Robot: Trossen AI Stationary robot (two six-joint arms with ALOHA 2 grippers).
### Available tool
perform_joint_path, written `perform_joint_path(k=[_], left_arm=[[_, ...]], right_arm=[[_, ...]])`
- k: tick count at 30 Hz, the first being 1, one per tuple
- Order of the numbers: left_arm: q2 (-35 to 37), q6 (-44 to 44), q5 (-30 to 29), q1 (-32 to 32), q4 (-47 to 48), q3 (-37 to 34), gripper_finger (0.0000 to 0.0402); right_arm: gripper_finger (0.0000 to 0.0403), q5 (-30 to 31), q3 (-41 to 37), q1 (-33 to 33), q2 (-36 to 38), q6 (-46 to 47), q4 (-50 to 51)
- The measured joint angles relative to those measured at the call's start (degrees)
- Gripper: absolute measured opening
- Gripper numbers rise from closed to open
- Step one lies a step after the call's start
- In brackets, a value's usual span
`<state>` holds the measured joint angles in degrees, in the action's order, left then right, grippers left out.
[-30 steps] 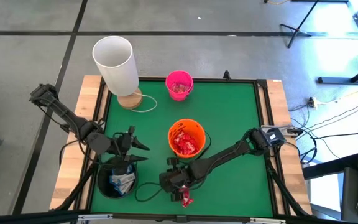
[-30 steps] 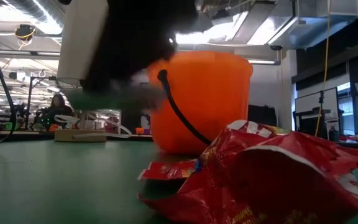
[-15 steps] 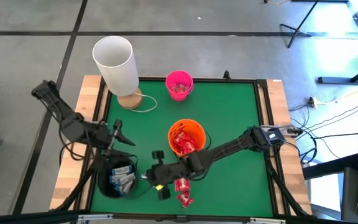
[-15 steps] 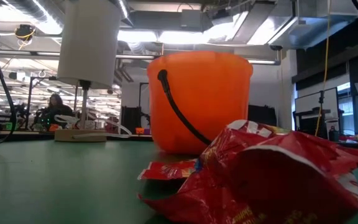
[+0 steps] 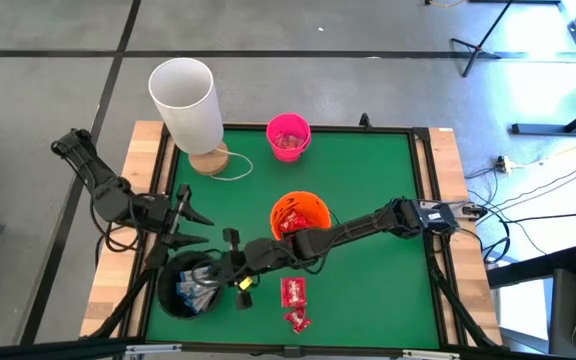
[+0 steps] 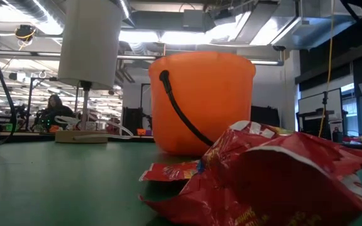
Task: Sort candy
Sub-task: Put the red candy into the orange bucket
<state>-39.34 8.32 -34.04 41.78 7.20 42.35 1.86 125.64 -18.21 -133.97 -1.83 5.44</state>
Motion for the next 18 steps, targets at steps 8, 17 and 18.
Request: perform_joint_path(k=[8,17,18], left_arm=[[0.0,0.0,-1.6,0.0,0.1,0.0,0.0167],[0.0,0.2,-1.6,0.0,0.1,0.0,0.0167],[0.0,0.4,-1.6,0.0,0.2,0.0,0.0167]], right_arm=[[0.0050,-0.7,0.0,0.3,-1.1,0.0,-0.7],[0.0050,1.7,-0.1,-0.6,3.1,-3.2,12.7],[0.0050,2.6,0.0,-0.9,4.1,-3.2,15.5]])
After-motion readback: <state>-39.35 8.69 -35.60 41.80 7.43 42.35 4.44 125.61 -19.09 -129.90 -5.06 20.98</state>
